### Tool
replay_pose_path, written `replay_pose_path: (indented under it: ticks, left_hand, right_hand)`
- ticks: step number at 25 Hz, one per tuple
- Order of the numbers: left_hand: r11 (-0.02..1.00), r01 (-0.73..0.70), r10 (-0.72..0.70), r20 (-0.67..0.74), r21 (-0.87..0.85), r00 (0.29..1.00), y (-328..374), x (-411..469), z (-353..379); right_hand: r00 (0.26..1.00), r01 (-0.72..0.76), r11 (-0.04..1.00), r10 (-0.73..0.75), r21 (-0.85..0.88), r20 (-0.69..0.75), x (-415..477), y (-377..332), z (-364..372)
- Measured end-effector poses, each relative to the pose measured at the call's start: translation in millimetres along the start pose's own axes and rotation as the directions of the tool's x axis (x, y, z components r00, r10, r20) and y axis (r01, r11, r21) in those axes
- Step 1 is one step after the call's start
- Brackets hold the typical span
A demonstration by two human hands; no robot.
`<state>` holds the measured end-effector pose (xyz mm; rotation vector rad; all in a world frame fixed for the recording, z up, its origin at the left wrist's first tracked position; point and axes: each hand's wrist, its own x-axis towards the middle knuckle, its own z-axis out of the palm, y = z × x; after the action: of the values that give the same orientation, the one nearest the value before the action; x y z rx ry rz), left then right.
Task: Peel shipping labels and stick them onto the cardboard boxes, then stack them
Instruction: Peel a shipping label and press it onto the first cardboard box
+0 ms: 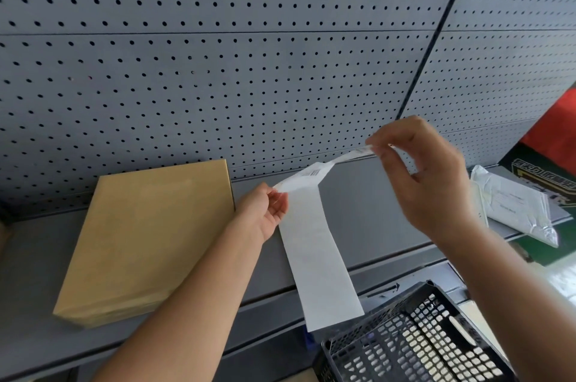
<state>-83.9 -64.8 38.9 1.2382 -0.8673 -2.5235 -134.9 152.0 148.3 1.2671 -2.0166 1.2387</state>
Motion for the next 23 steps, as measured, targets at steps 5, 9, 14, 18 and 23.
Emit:
replay_pose_path:
  ticks: [5,9,14,18,23]
  left_hand:
    - [1.0,0.006,-0.006,-0.047,0.0,0.999,-4,7,-2]
    - [0.999,-0.022,0.026,-0.084,0.04,0.996,-5,3,-3]
    - [0.997,-0.015,0.02,-0.071,0.072,0.997,-7,-2,-7]
    - [0.942,-0.234,0.247,-0.024,0.241,0.969,-7,-30,-18]
    - [0.564,-0.744,0.667,0.332,0.36,0.667,22,-111,-43]
  right_hand:
    - [0.99,0.054,0.996,-0.045,0.065,-0.13,14,-10,-20]
    - [0.965,0.063,0.992,-0.032,0.113,-0.261,26,-28,-35]
    - [0.966,0.051,0.983,-0.003,0.178,-0.258,31,-32,-40]
    - [0.998,-0.021,0.989,0.03,0.146,-0.058,24,-29,-23]
    - [0.975,-0.105,0.976,0.064,0.189,0.214,21,-36,6]
